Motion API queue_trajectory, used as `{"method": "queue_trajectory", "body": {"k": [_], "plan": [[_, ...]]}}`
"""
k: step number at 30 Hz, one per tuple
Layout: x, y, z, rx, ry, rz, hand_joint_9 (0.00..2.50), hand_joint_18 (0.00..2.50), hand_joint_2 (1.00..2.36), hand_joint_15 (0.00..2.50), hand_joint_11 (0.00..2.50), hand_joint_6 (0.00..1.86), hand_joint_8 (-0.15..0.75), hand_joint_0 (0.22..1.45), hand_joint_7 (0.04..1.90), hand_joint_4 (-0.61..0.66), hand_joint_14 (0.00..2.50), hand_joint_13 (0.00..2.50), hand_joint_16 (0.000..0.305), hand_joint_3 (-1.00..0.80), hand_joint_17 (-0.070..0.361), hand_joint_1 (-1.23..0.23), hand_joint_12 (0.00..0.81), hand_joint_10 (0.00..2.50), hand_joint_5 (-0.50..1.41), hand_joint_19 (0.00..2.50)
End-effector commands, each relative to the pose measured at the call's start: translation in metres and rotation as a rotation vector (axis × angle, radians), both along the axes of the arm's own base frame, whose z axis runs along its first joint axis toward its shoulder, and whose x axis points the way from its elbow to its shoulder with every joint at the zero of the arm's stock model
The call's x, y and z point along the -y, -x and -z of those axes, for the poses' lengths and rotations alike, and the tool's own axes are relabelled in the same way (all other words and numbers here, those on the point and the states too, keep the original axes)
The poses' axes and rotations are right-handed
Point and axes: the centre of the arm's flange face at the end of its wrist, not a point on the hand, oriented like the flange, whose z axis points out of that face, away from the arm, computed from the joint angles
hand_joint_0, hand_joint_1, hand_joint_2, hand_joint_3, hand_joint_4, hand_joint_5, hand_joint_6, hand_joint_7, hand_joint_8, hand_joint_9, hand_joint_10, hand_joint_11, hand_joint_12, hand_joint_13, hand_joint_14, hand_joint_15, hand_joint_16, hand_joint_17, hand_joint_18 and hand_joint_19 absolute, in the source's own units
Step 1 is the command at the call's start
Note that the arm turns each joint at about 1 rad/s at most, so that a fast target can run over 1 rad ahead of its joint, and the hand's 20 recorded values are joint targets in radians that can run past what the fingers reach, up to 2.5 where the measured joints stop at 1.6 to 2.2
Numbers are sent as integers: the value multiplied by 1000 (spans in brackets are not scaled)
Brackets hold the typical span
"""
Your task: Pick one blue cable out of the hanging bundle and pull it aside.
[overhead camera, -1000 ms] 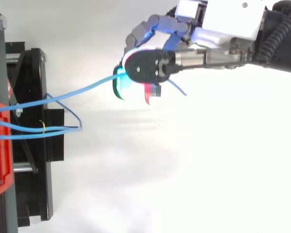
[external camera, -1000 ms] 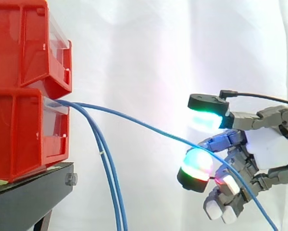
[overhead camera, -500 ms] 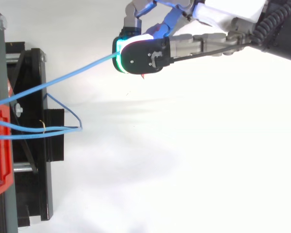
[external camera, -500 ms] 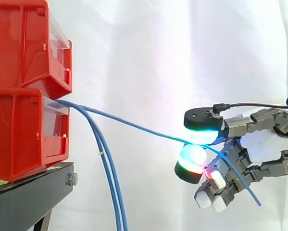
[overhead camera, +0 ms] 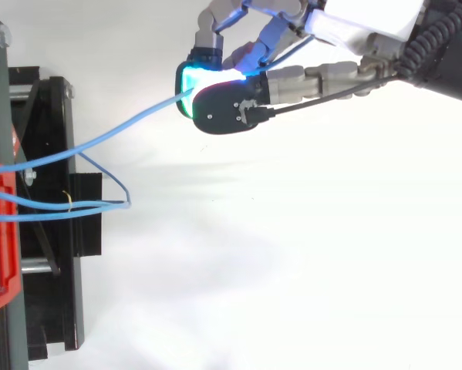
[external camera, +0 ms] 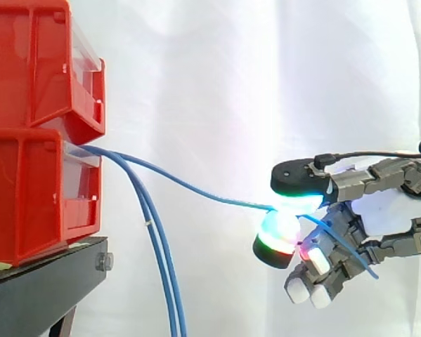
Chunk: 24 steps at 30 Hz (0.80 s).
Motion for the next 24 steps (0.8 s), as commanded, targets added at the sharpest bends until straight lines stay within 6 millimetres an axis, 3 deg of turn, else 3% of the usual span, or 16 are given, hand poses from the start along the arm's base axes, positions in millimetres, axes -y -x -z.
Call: {"method": "queue_trajectory", "body": {"k": [1, 8, 11, 14, 17, 21, 23, 24], "plan": [[0, 0, 0, -1, 0, -2, 1129, 738, 1011, 495, 651, 924, 258, 584, 912, 13, 18, 829, 49, -111, 109, -772, 284, 18, -78, 472], [0, 1, 1, -3, -3, -2, 1082, 655, 1014, 528, 681, 929, 225, 544, 894, 39, 22, 787, 40, -292, 90, -771, 248, 24, -101, 528], [0, 0, 0, -1, -4, 2, 1123, 675, 1002, 521, 661, 908, 243, 496, 890, 42, 19, 803, 43, -471, 96, -565, 256, 22, -91, 521], [3, 0, -1, 8, -16, 5, 1150, 655, 1003, 516, 659, 896, 235, 526, 935, 27, 20, 809, 41, -463, 93, -392, 249, 22, -85, 541], [5, 1, -1, 7, -28, 8, 1159, 642, 1005, 528, 650, 893, 231, 551, 958, 15, 22, 809, 40, -442, 90, -328, 242, 21, -82, 560], [5, -2, -5, 19, -36, 10, 1164, 642, 1010, 526, 664, 890, 236, 568, 980, 40, 21, 811, 40, -376, 89, -387, 244, 23, -77, 555], [5, -1, -5, 17, -35, 10, 1161, 661, 1016, 529, 671, 890, 231, 574, 1015, 30, 22, 819, 40, -254, 89, -548, 243, 25, -78, 545], [5, -2, -6, 19, -36, 10, 1165, 669, 1017, 522, 676, 892, 241, 572, 1009, 26, 22, 823, 40, -233, 91, -556, 243, 21, -77, 538]]}}
